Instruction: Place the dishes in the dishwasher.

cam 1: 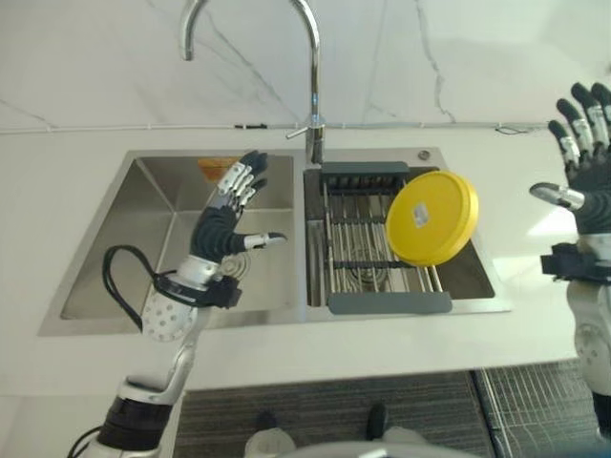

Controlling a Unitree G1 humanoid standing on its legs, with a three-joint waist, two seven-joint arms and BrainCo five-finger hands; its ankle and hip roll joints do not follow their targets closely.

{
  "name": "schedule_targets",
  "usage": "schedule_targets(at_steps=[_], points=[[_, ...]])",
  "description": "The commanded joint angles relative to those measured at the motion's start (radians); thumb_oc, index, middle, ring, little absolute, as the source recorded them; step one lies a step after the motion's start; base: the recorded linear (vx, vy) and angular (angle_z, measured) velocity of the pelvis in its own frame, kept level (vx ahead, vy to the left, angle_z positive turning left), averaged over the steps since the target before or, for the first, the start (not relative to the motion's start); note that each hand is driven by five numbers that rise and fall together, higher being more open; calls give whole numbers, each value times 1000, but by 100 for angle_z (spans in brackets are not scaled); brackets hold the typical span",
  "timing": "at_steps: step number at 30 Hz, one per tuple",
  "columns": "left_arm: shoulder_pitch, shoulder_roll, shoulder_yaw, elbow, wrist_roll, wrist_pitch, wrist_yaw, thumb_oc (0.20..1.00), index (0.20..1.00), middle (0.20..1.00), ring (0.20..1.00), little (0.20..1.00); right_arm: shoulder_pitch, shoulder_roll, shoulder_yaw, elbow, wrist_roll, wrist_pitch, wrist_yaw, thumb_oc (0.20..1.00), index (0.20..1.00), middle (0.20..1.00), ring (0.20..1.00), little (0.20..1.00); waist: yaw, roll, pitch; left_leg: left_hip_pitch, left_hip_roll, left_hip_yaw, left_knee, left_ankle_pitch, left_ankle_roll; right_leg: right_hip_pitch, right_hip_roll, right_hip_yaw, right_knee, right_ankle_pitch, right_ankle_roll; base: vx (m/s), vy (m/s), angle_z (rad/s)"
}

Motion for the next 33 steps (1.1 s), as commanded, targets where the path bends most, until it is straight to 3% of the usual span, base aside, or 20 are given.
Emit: schedule_targets(at_steps=[1, 7, 8, 10, 13, 14, 18, 22, 33], points=[[1, 27, 13, -42, -7, -36, -10, 1000, 1000, 1000, 1000, 1000, 3, -25, -57, -46, 28, 1, -27, 1000, 1000, 1000, 1000, 1000, -7, -3, -63, -1, 46, 8, -2, -24, -2, 38, -54, -13, 3, -50, 56, 102, -190, 1], [22, 31, 3, -50, 6, -50, -12, 1000, 1000, 1000, 1000, 1000, -4, -18, -29, -51, 66, 62, 28, 1000, 1000, 1000, 1000, 1000, -17, 3, -71, 11, 81, 40, -2, -7, -27, 27, -11, -10, 3, -65, 26, 35, -202, -1], [15, 32, -14, -43, 11, -65, 0, 1000, 1000, 1000, 1000, 1000, -31, -33, -8, -24, 129, 90, 34, 1000, 1000, 1000, 1000, 1000, -9, 5, -64, 27, 85, 75, 13, 11, -38, 28, 6, -12, 3, -72, 16, 10, -163, -7], [11, 20, -33, -33, 17, -87, 7, 1000, 1000, 1000, 1000, 1000, -42, -42, 3, -6, 171, 131, 42, 1000, 1000, 1000, 1000, 1000, 10, -6, -37, -54, 63, 41, 132, -7, -35, 38, 9, 3, 3, -72, 8, -39, -87, -30], [11, 10, -35, -29, 30, -102, 14, 1000, 1000, 1000, 1000, 1000, -50, -26, 41, 4, 181, 168, 60, 1000, 1000, 1000, 1000, 1000, 2, 3, -34, -31, 51, 49, 31, 20, -24, 30, -3, 1, 3, -67, 21, -25, 108, -33], [5, 8, -41, -20, 47, -107, 31, 1000, 1000, 1000, 1000, 1000, -50, -7, 65, 10, 166, 177, 69, 1000, 1000, 1000, 1000, 1000, 4, 8, -35, -17, 32, 5, 0, 13, -17, 30, -10, 8, 3, -61, 29, -8, 167, -6], [-27, 17, -59, 5, 71, -91, 58, 1000, 1000, 1000, 1000, 1000, -49, 7, 84, 41, 216, 203, 106, 1000, 1000, 1000, 1000, 1000, -11, 9, -59, -2, 24, -9, -2, -12, -8, 41, -26, 6, 3, -55, 35, 23, 139, -23], [-65, 27, -74, 29, 76, -78, 63, 1000, 1000, 1000, 1000, 1000, -50, -5, 81, 80, 205, 222, 67, 1000, 1000, 1000, 1000, 1000, -14, 4, -70, 25, -4, -15, -2, -40, 6, 60, -42, -6, 3, -55, 49, 40, 96, 16], [-100, 35, -78, 30, 94, -58, 89, 1000, 1000, 1000, 1000, 1000, -64, 29, 94, 168, 159, 235, -13, 1000, 1000, 1000, 1000, 1000, -7, 2, -68, 44, -26, -26, -2, -67, 30, 70, -51, -3, 3, -51, 57, -2, 15, 3]])
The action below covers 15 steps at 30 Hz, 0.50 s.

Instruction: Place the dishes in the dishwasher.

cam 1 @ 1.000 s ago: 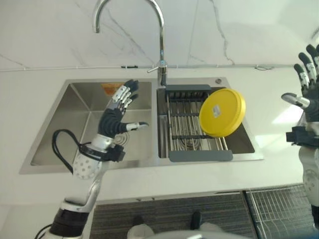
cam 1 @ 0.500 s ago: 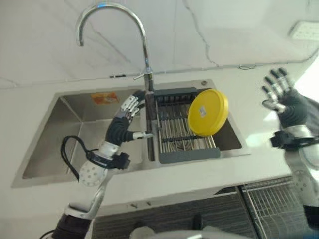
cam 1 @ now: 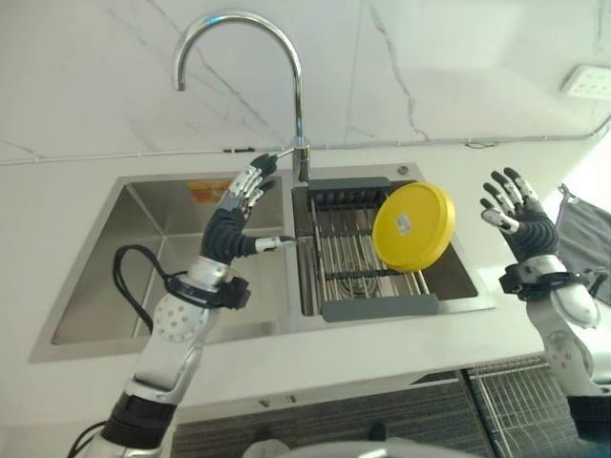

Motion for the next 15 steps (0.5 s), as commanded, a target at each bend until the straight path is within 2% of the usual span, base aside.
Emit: schedule_targets(at_steps=[1, 9, 12, 15], points=[[-79, 19, -1, 10, 45, -28, 25, 1000, 1000, 1000, 1000, 1000, -75, -29, -40, 2, -20, -49, -37, 1000, 1000, 1000, 1000, 1000, 3, 19, -14, 35, 8, -10, 1, -82, 27, 47, -28, -56, 3, -51, 40, 13, -1, 4], [-69, 20, 7, 17, 40, -26, 5, 1000, 1000, 1000, 1000, 1000, -83, -18, -52, 62, 30, -47, -41, 1000, 1000, 1000, 1000, 1000, 14, 16, -17, 40, 7, -17, 1, -87, 29, 56, -26, -60, 3, -56, 39, 3, 0, 1], [-67, 23, 8, 16, 34, -25, 9, 1000, 1000, 1000, 1000, 1000, -84, -9, -41, 75, 27, -29, -36, 1000, 1000, 1000, 1000, 1000, 17, 17, -19, 40, 7, -18, 1, -87, 29, 57, -26, -61, 3, -58, 39, 0, 0, 0], [-63, 25, 7, 15, 34, -25, 13, 1000, 1000, 1000, 1000, 1000, -83, -19, -24, 91, 1, 24, -15, 1000, 1000, 1000, 1000, 1000, 20, 17, -19, 40, 6, -19, 1, -85, 28, 60, -25, -62, 3, -60, 37, 0, 0, 0]])
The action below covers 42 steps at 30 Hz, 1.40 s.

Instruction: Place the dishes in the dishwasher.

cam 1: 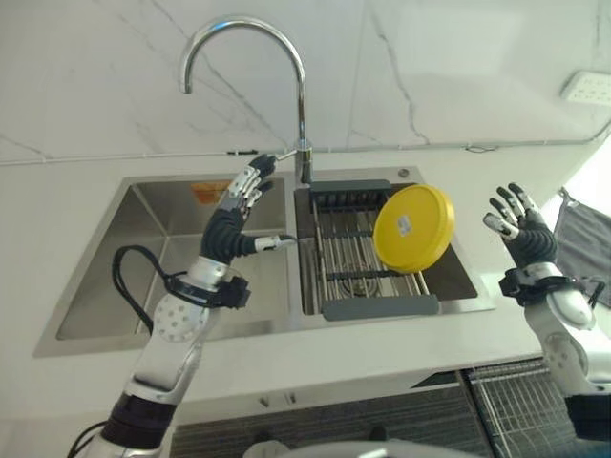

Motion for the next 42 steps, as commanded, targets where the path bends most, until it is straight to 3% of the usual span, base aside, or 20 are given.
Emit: schedule_targets(at_steps=[1, 16, 42], points=[[-62, 24, 10, 14, 33, -32, 3, 1000, 1000, 1000, 1000, 1000, -79, -29, -22, 10, 5, 5, 19, 1000, 1000, 1000, 1000, 1000, 16, 18, -18, 36, 7, -5, 0, -84, 26, 48, -26, -50, 3, -56, 35, 0, 0, 0], [-67, 27, 1, 29, 37, -41, 23, 1000, 1000, 1000, 1000, 1000, -102, -30, 10, 94, 31, 55, 32, 1000, 1000, 1000, 1000, 1000, 30, 15, -15, 37, 7, -14, 0, -81, 23, 56, -20, -55, 3, -62, 31, 0, 0, 0], [-85, 42, -18, 49, 26, -41, 39, 1000, 1000, 1000, 1000, 1000, -164, -29, 57, 217, 99, 78, 87, 1000, 1000, 1000, 1000, 1000, 52, 23, -18, 42, 1, -23, 0, -81, 19, 69, -17, -75, 3, -71, 24, -4, 1, 1]])
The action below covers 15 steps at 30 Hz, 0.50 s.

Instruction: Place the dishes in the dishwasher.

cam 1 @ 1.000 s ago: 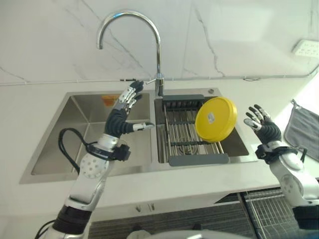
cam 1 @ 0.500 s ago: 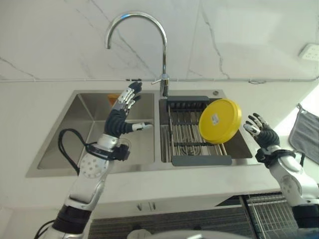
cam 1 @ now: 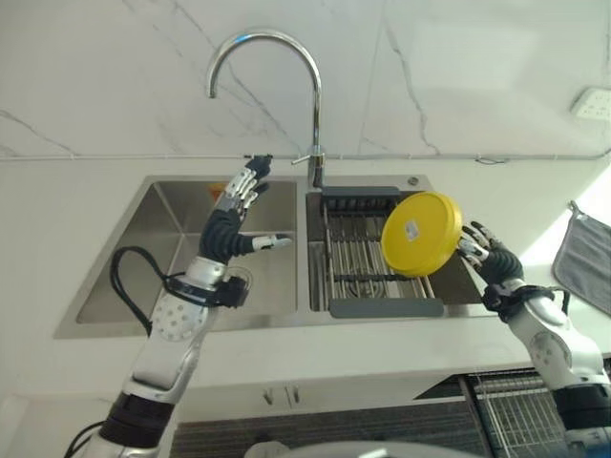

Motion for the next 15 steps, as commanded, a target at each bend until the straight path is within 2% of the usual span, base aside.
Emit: schedule_targets(at_steps=[1, 15], points=[[-86, 28, -17, 25, 27, -42, 16, 1000, 1000, 1000, 1000, 1000, -121, -30, -17, 27, 39, -39, 10, 1000, 1000, 1000, 1000, 1000, 24, 19, -2, 42, 0, 1, 0, -91, 18, 53, -16, -57, 3, -72, 25, 0, 0, 0], [-80, 29, -18, 33, 30, -33, 31, 1000, 1000, 1000, 1000, 1000, -136, -37, -4, 50, 34, -16, 23, 1000, 1000, 1000, 1000, 1000, 28, 20, -1, 46, -2, -5, 0, -93, 19, 59, -14, -51, 3, -75, 22, 0, 0, 0]])
